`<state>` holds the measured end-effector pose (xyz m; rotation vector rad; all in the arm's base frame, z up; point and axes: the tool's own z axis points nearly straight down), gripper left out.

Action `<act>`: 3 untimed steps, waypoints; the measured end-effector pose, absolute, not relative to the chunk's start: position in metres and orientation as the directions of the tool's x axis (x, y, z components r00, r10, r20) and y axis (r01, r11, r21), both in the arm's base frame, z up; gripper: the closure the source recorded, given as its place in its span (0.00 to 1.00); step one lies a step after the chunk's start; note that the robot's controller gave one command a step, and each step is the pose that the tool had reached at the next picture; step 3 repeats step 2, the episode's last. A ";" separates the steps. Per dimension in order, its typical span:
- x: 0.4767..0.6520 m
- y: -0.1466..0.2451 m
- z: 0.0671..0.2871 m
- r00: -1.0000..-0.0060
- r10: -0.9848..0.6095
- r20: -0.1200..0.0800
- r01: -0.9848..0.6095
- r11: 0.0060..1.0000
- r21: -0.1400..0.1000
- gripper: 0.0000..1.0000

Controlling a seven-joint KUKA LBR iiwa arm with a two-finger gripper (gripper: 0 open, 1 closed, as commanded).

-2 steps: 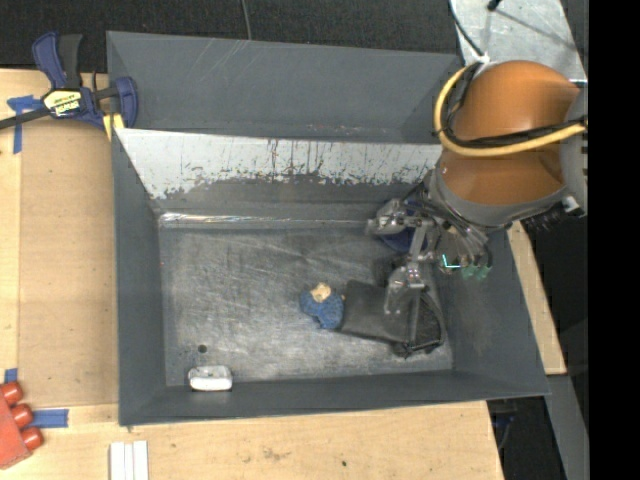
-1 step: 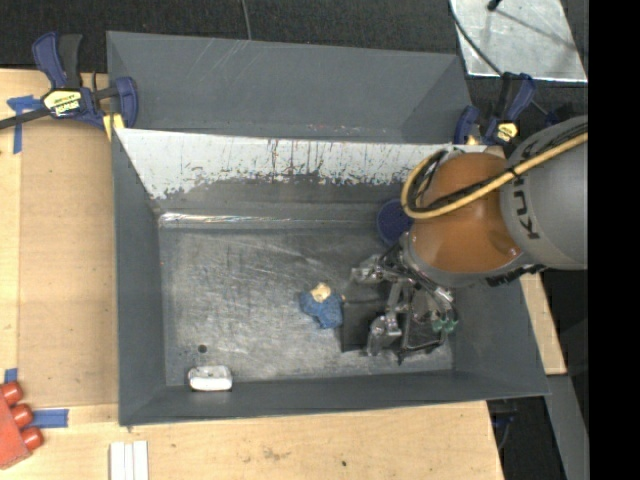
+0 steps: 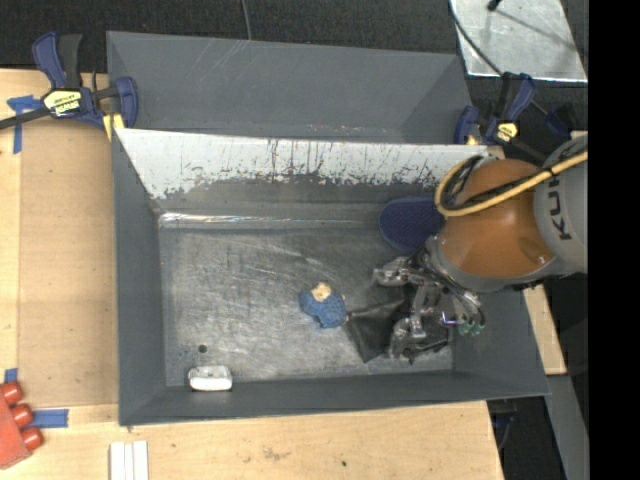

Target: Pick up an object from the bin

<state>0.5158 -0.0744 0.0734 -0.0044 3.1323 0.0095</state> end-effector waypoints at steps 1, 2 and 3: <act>0.520 -0.075 0.076 -1.000 -0.004 -0.022 -0.004 1.000 0.001 1.00; 0.523 -0.086 0.246 -0.960 -0.280 -0.011 -0.280 0.960 -0.005 1.00; 0.523 -0.086 0.246 -0.960 -0.280 -0.011 -0.280 0.960 -0.005 1.00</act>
Offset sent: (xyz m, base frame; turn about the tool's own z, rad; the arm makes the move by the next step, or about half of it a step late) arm 0.0000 0.0000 0.0000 0.0000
